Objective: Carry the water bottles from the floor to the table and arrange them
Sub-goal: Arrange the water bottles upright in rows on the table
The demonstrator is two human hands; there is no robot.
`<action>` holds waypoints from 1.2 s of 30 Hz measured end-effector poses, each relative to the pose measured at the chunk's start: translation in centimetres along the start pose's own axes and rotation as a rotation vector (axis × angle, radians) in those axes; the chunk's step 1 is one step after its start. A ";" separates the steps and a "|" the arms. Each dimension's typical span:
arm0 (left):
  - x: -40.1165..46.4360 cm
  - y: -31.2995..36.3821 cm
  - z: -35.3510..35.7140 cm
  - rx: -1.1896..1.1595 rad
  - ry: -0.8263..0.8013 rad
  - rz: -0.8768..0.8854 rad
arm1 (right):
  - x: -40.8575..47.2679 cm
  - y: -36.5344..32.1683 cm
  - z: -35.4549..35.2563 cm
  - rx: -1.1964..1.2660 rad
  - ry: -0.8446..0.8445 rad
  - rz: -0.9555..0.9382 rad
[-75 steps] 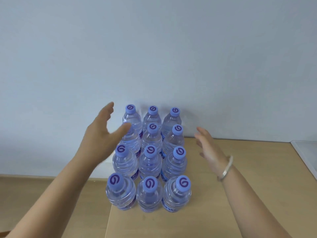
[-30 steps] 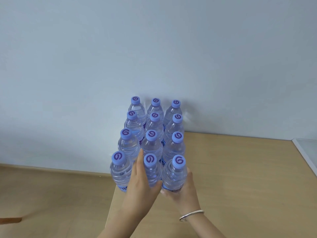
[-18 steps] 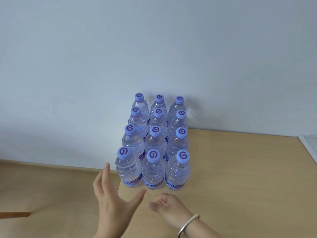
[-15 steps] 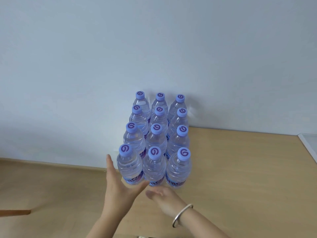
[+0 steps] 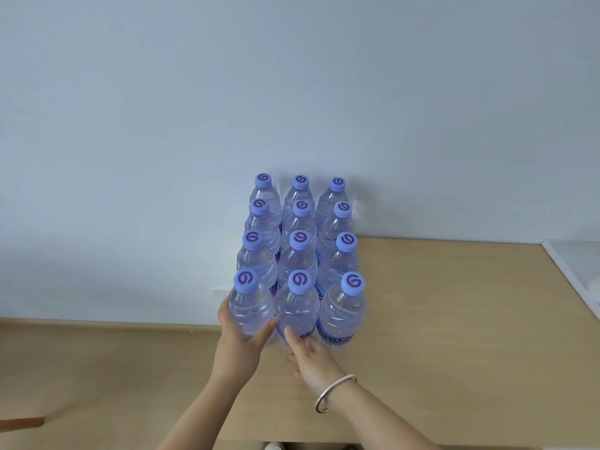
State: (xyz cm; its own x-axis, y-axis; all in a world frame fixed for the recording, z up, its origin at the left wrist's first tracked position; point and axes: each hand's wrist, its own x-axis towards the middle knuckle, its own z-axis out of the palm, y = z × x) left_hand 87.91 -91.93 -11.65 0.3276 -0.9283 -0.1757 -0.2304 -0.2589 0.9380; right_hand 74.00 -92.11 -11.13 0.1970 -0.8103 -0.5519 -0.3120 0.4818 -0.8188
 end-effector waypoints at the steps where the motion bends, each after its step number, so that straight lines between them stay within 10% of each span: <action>1: 0.0 0.1 -0.2 0.001 -0.013 0.004 | -0.3 -0.4 -0.1 -0.008 -0.018 -0.008; 8: 0.3 3.2 -3.0 0.077 -0.051 0.136 | -5.4 -4.5 -3.5 -0.271 -0.061 -0.263; 13: -0.2 6.9 -2.9 0.289 0.010 0.487 | -7.9 -6.5 -6.1 -0.341 0.682 -0.964; 20: -0.4 8.1 -0.9 0.891 0.096 1.007 | -4.1 -3.8 -6.0 -0.697 0.599 -0.561; 36: 0.1 7.5 -0.2 1.122 0.021 0.963 | -1.1 -2.1 -5.2 -0.616 0.634 -0.587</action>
State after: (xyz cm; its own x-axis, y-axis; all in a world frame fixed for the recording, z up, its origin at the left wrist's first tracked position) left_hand 86.36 -93.87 -4.62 -0.3483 -0.8572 0.3793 -0.9305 0.3652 -0.0292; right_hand 69.57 -93.94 -8.00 0.0040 -0.9725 0.2330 -0.7773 -0.1496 -0.6110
